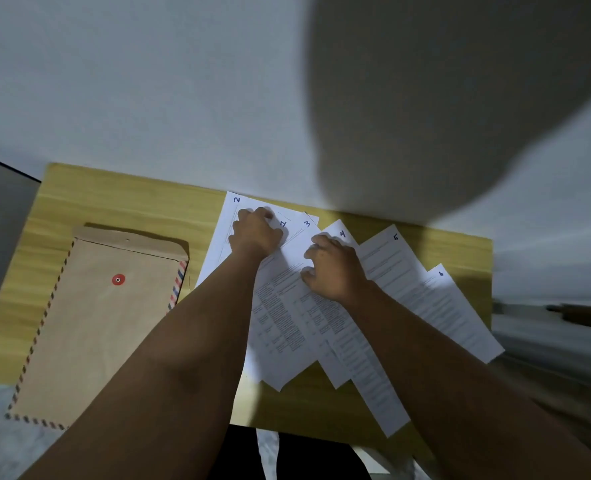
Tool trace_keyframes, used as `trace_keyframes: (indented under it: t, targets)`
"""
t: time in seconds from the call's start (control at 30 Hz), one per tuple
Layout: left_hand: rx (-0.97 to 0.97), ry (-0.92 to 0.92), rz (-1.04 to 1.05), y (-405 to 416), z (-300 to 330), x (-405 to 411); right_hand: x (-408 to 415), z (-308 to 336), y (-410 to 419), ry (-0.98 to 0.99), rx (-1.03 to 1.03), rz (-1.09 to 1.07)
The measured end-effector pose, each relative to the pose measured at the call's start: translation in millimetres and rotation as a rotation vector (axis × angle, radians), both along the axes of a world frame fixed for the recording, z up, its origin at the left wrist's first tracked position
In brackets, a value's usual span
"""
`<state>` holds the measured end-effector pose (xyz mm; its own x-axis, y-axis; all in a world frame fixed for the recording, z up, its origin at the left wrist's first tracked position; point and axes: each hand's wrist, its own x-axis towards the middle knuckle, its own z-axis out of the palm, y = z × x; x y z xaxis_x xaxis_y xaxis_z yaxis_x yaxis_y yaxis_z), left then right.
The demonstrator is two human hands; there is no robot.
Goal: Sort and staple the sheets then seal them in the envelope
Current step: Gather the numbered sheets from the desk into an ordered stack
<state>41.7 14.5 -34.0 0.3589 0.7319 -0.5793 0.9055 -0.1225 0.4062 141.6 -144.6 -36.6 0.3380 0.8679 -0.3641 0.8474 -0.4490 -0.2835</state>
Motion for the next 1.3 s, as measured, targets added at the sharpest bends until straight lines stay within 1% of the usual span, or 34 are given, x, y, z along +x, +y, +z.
trace_keyframes:
  t: [0.1, 0.3, 0.5, 0.63, 0.7, 0.87, 1.07, 1.13, 1.23, 1.3]
  targets:
    - [-0.01, 0.031, -0.026, 0.5, 1.3, 2.7, -0.1, -2.6, -1.0, 0.007, -0.011, 0.008]
    - [0.024, -0.074, 0.024, 1.2, 5.5, -1.5, 1.3, 1.6, 2.1, 0.031, -0.083, 0.027]
    - [0.112, -0.148, 0.046, -9.1, 21.2, -1.7, 3.0, 10.0, -3.3, 0.031, -0.135, 0.083]
    - [0.196, -0.237, 0.048, -22.7, 44.3, -6.2, 4.3, 25.2, -17.9, 0.05, -0.184, 0.054]
    - [0.238, -0.273, 0.033, -25.0, 57.5, -12.3, 4.5, 34.3, -24.3, 0.071, -0.177, 0.028]
    - [0.323, -0.356, -0.022, -17.8, 96.8, -33.7, 0.8, 61.6, -31.8, 0.108, -0.083, -0.059]
    - [0.447, -0.505, -0.056, -3.2, 162.8, -61.2, -20.0, 111.4, -25.6, 0.071, 0.101, -0.14]
    - [0.46, -0.579, -0.082, -0.3, 186.3, -69.2, -30.0, 129.3, -20.7, 0.111, 0.23, -0.216]
    - [0.472, -0.691, -0.135, 2.1, 226.3, -87.0, -50.7, 169.7, -11.4, 0.137, 0.531, -0.327]
    - [0.473, -0.764, -0.163, 1.5, 253.1, -100.6, -65.9, 203.8, -2.6, 0.139, 0.67, -0.352]
